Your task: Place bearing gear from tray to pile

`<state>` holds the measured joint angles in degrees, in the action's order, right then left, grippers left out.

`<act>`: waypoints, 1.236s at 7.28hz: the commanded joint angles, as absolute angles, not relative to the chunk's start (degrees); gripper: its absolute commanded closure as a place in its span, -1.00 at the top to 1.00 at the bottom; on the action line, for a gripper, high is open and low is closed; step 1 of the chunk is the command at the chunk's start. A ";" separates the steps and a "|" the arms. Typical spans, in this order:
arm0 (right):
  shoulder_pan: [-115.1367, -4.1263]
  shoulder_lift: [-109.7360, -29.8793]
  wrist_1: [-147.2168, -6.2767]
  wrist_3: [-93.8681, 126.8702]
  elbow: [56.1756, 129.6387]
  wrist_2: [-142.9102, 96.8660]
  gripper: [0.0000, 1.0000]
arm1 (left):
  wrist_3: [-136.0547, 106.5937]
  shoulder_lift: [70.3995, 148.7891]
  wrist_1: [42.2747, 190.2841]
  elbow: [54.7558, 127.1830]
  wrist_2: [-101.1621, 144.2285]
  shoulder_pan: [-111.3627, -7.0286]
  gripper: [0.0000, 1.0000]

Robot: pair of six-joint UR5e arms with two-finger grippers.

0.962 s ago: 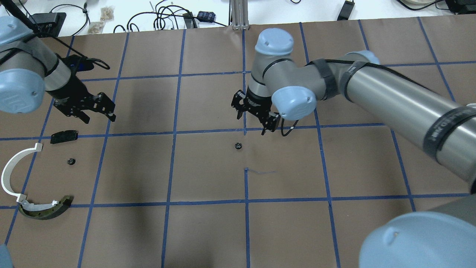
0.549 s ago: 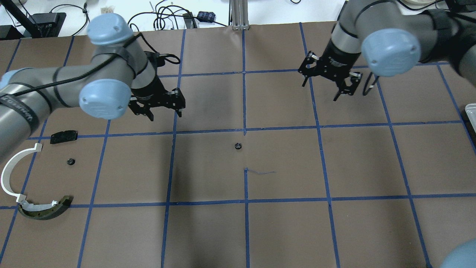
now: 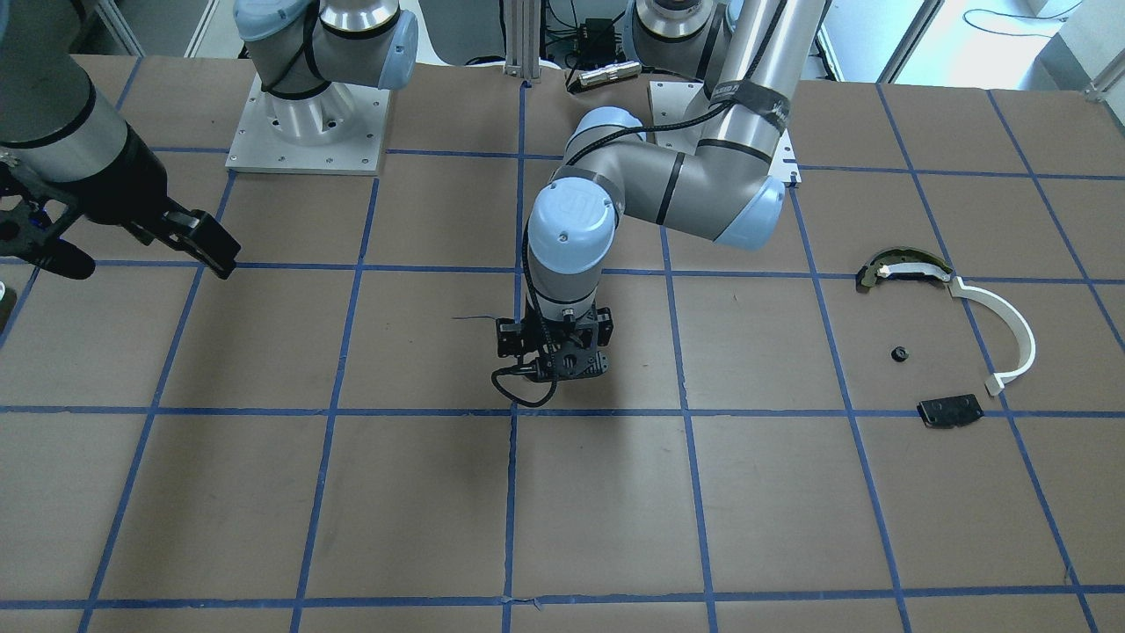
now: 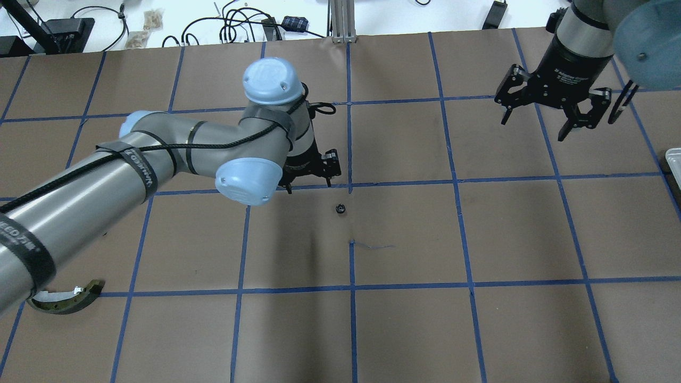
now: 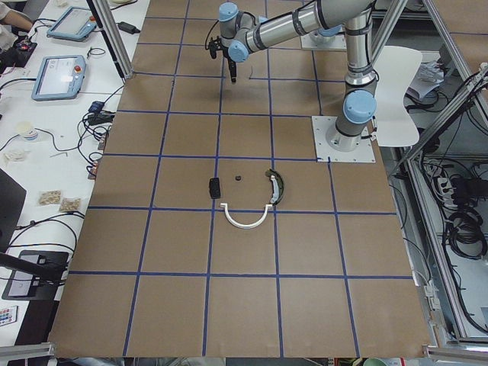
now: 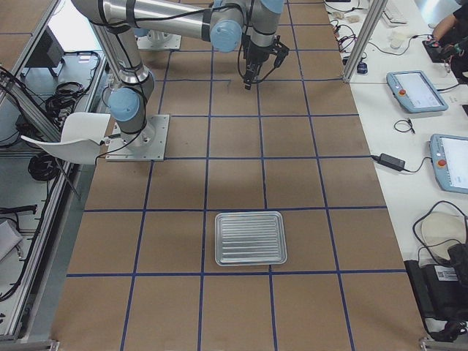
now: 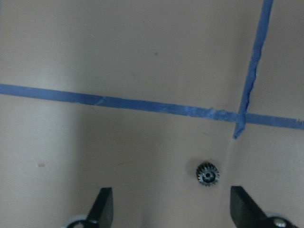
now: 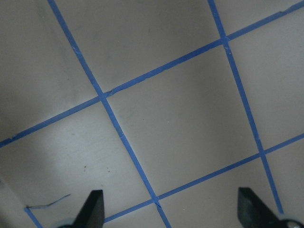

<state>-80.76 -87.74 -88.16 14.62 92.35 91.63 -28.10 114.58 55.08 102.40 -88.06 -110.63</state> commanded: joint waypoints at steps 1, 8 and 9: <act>-81.65 -88.68 -87.28 15.64 92.55 90.63 1.00 | -28.92 117.06 53.35 102.48 -88.15 -112.49 0.76; -87.19 -88.33 -86.75 15.37 92.81 89.83 1.00 | -27.25 119.71 49.83 102.30 -88.68 -112.50 -1.00; -87.19 -88.59 -86.66 15.64 92.81 89.82 1.00 | -27.16 119.27 49.83 102.22 -88.77 -112.50 -1.00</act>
<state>-87.17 -88.32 -86.69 15.20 92.81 89.82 -27.38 119.58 49.89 102.27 -88.65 -112.50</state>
